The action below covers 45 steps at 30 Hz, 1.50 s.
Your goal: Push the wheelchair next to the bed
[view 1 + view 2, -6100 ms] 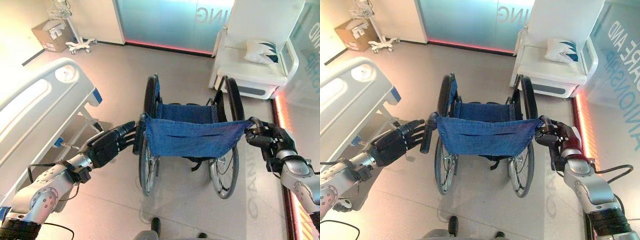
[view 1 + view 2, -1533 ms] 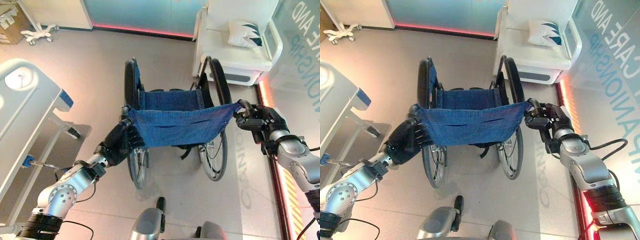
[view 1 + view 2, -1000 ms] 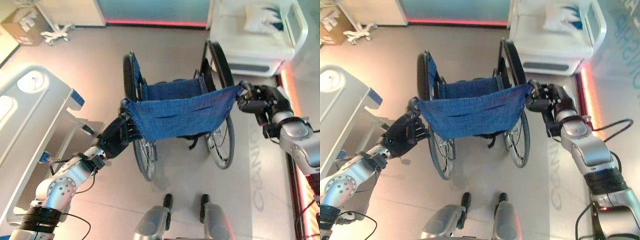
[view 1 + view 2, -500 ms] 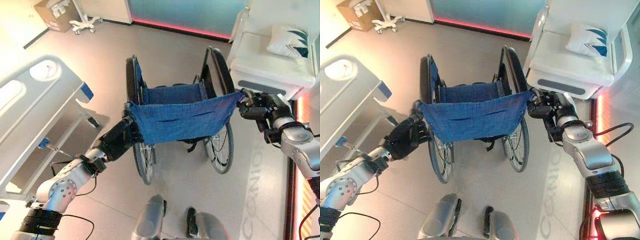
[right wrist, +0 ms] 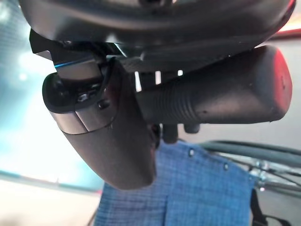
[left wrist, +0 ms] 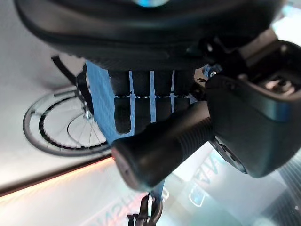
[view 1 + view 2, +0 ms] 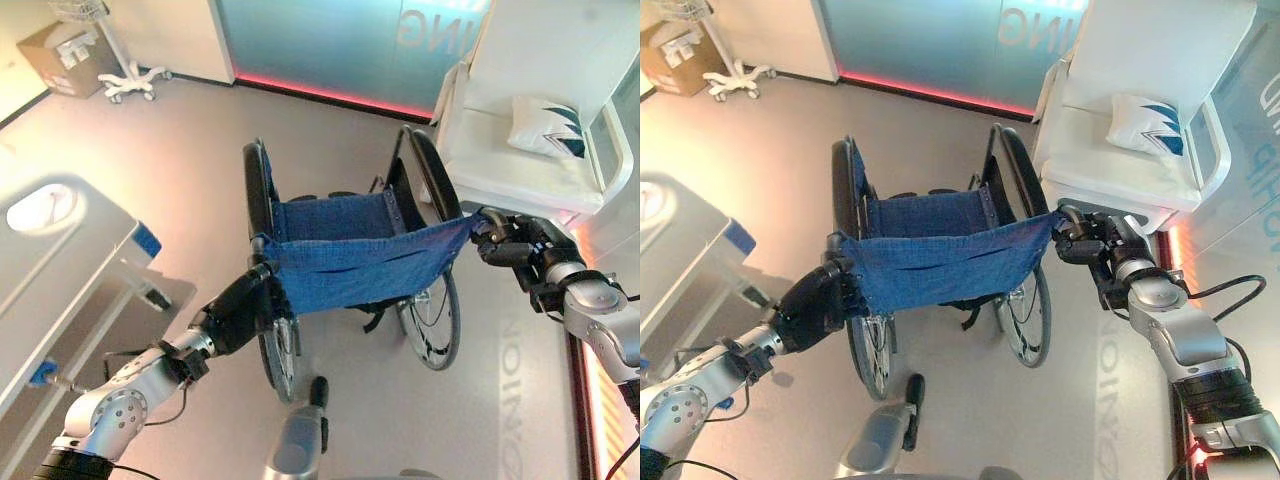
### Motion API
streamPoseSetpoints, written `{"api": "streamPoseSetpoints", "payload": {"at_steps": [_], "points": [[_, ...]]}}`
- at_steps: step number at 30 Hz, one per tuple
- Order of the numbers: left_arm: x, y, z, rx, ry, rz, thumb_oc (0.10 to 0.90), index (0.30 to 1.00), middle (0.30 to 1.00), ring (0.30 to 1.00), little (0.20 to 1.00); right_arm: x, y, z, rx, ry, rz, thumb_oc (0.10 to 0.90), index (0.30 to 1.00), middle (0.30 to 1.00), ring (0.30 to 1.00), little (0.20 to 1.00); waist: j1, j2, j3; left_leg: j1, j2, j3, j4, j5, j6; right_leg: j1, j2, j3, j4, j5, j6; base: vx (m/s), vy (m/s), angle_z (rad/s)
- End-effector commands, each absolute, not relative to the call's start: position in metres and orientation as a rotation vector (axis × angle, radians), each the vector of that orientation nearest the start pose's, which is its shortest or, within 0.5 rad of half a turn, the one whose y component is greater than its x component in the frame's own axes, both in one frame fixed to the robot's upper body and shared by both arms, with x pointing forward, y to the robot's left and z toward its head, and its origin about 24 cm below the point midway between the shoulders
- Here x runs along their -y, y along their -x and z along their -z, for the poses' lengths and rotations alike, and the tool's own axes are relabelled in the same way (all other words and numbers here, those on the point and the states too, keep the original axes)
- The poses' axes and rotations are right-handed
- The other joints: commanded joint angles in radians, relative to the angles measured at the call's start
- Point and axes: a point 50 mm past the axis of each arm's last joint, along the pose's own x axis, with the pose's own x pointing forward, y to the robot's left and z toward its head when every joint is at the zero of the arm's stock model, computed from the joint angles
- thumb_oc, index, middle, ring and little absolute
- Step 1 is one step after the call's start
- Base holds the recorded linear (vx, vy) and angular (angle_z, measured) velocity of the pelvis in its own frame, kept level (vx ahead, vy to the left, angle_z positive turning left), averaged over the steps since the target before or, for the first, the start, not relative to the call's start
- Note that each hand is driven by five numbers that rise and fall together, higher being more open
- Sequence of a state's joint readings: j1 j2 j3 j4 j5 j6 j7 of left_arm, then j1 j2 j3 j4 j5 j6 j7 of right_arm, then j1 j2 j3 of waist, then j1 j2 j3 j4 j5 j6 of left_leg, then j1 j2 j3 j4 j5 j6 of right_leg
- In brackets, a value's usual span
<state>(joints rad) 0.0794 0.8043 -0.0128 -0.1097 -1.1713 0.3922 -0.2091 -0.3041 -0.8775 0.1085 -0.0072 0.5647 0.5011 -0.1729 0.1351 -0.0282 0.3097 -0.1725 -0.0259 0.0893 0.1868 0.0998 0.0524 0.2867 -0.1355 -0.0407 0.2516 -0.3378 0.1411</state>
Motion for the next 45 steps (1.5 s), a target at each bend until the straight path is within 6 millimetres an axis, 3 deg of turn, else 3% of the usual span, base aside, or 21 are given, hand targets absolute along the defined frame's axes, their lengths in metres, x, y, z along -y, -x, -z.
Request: {"api": "streamPoseSetpoints", "payload": {"at_steps": [1,3,4,6,8,10,13,14,18,19,21,25,29,31,34,37,39,41,43,45], "points": [[-0.290,-0.265,-0.196,0.239,0.346,0.250,0.400,0.300,0.300,0.300,0.300,0.251,-0.302,-0.176,0.024,0.319,-0.022,0.400,0.300,0.300,0.300,0.300,-0.008,0.005,-0.171,-0.005,-0.033,-0.001,-0.035,-0.049,-0.080,-0.075,0.152,-0.064,0.213,0.209,-0.006,0.35,0.206,0.14],[-0.297,-0.265,-0.203,0.252,0.352,0.239,0.400,0.300,0.300,0.300,0.300,0.250,-0.303,-0.176,0.031,0.317,-0.018,0.400,0.300,0.300,0.300,0.300,0.003,0.000,-0.181,0.019,-0.061,-0.009,-0.040,-0.063,-0.056,-0.130,0.154,-0.066,0.335,0.314,0.040,0.30,0.171,0.20],[-0.300,-0.265,-0.205,0.259,0.353,0.230,0.400,0.300,0.300,0.300,0.300,0.247,-0.304,-0.176,0.037,0.315,-0.021,0.400,0.300,0.300,0.300,0.300,0.006,0.002,-0.182,0.030,-0.070,-0.016,-0.036,-0.076,-0.045,-0.169,0.145,-0.070,0.368,0.332,0.048,0.26,0.148,0.05],[-0.306,-0.264,-0.205,0.266,0.342,0.211,0.400,0.300,0.300,0.300,0.300,0.245,-0.306,-0.177,0.054,0.321,-0.025,0.400,0.300,0.300,0.300,0.300,0.016,0.009,-0.175,0.032,-0.086,-0.027,-0.004,-0.101,-0.033,-0.213,0.108,-0.109,0.348,0.297,0.030,0.26,0.115,0.00],[-0.310,-0.260,-0.206,0.270,0.321,0.203,0.400,0.300,0.300,0.300,0.300,0.244,-0.307,-0.180,0.065,0.324,-0.026,0.400,0.300,0.300,0.300,0.300,0.025,0.013,-0.164,0.028,-0.096,-0.043,0.021,-0.114,-0.033,-0.220,0.101,-0.129,0.279,0.264,0.007,0.21,0.024,-0.17],[-0.314,-0.256,-0.208,0.290,0.304,0.194,0.400,0.300,0.300,0.300,0.300,0.241,-0.310,-0.186,0.078,0.331,-0.030,0.400,0.300,0.300,0.300,0.300,0.034,0.021,-0.142,0.021,-0.099,-0.066,0.076,-0.128,-0.046,-0.230,0.090,-0.155,0.163,0.214,-0.032,0.20,-0.026,-0.20],[-0.314,-0.255,-0.208,0.328,0.313,0.175,0.400,0.300,0.300,0.300,0.300,0.236,-0.316,-0.193,0.103,0.353,-0.048,0.400,0.300,0.300,0.300,0.300,0.030,0.036,-0.104,0.022,-0.092,-0.083,0.156,-0.137,-0.072,-0.249,0.061,-0.173,0.023,0.207,-0.063,0.16,-0.031,-0.30],[-0.312,-0.255,-0.208,0.336,0.325,0.168,0.400,0.300,0.300,0.300,0.300,0.234,-0.318,-0.195,0.107,0.363,-0.054,0.400,0.300,0.300,0.300,0.300,0.027,0.037,-0.096,0.030,-0.094,-0.087,0.166,-0.148,-0.076,-0.265,0.042,-0.163,-0.020,0.229,-0.057,0.20,-0.052,0.26],[-0.301,-0.256,-0.210,0.346,0.338,0.181,0.400,0.300,0.300,0.300,0.300,0.232,-0.321,-0.204,0.119,0.379,-0.045,0.400,0.300,0.300,0.300,0.300,-0.005,0.031,-0.073,0.134,-0.096,-0.119,0.152,-0.292,-0.059,-0.380,-0.056,-0.056,-0.140,0.416,0.025,0.32,-0.176,0.41],[-0.297,-0.256,-0.210,0.339,0.326,0.197,0.400,0.300,0.300,0.300,0.300,0.231,-0.320,-0.207,0.120,0.377,-0.036,0.400,0.300,0.300,0.300,0.300,-0.008,0.026,-0.072,0.163,-0.079,-0.134,0.155,-0.324,-0.061,-0.407,-0.075,-0.037,-0.150,0.438,0.037,0.35,-0.268,0.07],[-0.295,-0.255,-0.210,0.334,0.325,0.206,0.400,0.300,0.300,0.300,0.300,0.231,-0.320,-0.209,0.119,0.378,-0.036,0.400,0.300,0.300,0.300,0.300,-0.007,0.022,-0.075,0.173,-0.062,-0.141,0.166,-0.330,-0.064,-0.409,-0.072,-0.044,-0.139,0.425,0.043,0.30,-0.245,0.46],[-0.289,-0.247,-0.205,0.317,0.326,0.245,0.400,0.300,0.300,0.300,0.300,0.233,-0.319,-0.212,0.101,0.381,-0.044,0.400,0.300,0.300,0.300,0.300,0.008,0.003,-0.107,0.176,-0.017,-0.160,0.220,-0.290,-0.081,-0.385,-0.031,-0.086,-0.114,0.380,0.026,0.36,-0.305,0.56],[-0.280,-0.239,-0.206,0.318,0.324,0.285,0.400,0.300,0.300,0.300,0.300,0.231,-0.319,-0.217,0.100,0.417,-0.063,0.400,0.300,0.300,0.300,0.300,0.024,-0.022,-0.139,0.170,0.026,-0.190,0.320,-0.157,-0.117,-0.357,0.042,-0.133,-0.116,0.335,-0.044,0.33,-0.330,0.49],[-0.279,-0.238,-0.205,0.318,0.329,0.285,0.400,0.300,0.300,0.300,0.300,0.229,-0.320,-0.219,0.105,0.429,-0.071,0.400,0.300,0.300,0.300,0.300,0.027,-0.027,-0.144,0.157,0.025,-0.194,0.380,-0.126,-0.124,-0.346,0.057,-0.145,-0.123,0.328,-0.063,0.19,-0.229,0.33],[-0.280,-0.238,-0.203,0.319,0.333,0.271,0.400,0.300,0.300,0.300,0.300,0.222,-0.325,-0.225,0.117,0.452,-0.095,0.400,0.300,0.300,0.300,0.300,0.041,-0.038,-0.145,0.095,0.005,-0.196,0.581,-0.058,-0.138,-0.314,0.085,-0.166,-0.136,0.309,-0.102,0.21,-0.260,-0.03],[-0.284,-0.238,-0.198,0.318,0.335,0.246,0.400,0.300,0.300,0.300,0.300,0.214,-0.329,-0.231,0.129,0.459,-0.122,0.400,0.300,0.300,0.300,0.300,0.063,-0.047,-0.128,-0.005,-0.038,-0.181,0.751,-0.058,-0.128,-0.283,0.100,-0.193,-0.130,0.296,-0.121,0.20,-0.230,-0.11],[-0.286,-0.238,-0.197,0.322,0.336,0.235,0.400,0.300,0.300,0.300,0.300,0.210,-0.330,-0.233,0.133,0.458,-0.134,0.400,0.300,0.300,0.300,0.300,0.079,-0.044,-0.119,-0.034,-0.066,-0.176,0.707,-0.096,-0.112,-0.269,0.108,-0.201,-0.129,0.294,-0.117,0.21,-0.139,-0.10],[-0.289,-0.237,-0.197,0.329,0.333,0.220,0.400,0.300,0.300,0.300,0.300,0.202,-0.332,-0.233,0.137,0.460,-0.154,0.400,0.300,0.300,0.300,0.300,0.095,-0.038,-0.112,-0.018,-0.080,-0.158,0.552,-0.119,-0.103,-0.245,0.119,-0.206,-0.134,0.286,-0.109,0.25,-0.064,0.01],[-0.291,-0.236,-0.196,0.333,0.330,0.217,0.400,0.300,0.300,0.300,0.300,0.197,-0.335,-0.234,0.137,0.464,-0.158,0.400,0.300,0.300,0.300,0.300,0.109,-0.026,-0.110,-0.001,-0.056,-0.122,0.301,-0.083,-0.112,-0.202,0.140,-0.227,-0.147,0.262,-0.109,0.28,-0.027,0.00],[-0.289,-0.236,-0.194,0.336,0.330,0.221,0.400,0.300,0.300,0.300,0.300,0.193,-0.340,-0.231,0.135,0.467,-0.151,0.400,0.300,0.300,0.300,0.300,0.133,-0.009,-0.105,-0.043,-0.058,-0.069,0.134,-0.019,-0.127,-0.149,0.170,-0.240,-0.170,0.232,-0.117,0.31,-0.033,0.15]]}}
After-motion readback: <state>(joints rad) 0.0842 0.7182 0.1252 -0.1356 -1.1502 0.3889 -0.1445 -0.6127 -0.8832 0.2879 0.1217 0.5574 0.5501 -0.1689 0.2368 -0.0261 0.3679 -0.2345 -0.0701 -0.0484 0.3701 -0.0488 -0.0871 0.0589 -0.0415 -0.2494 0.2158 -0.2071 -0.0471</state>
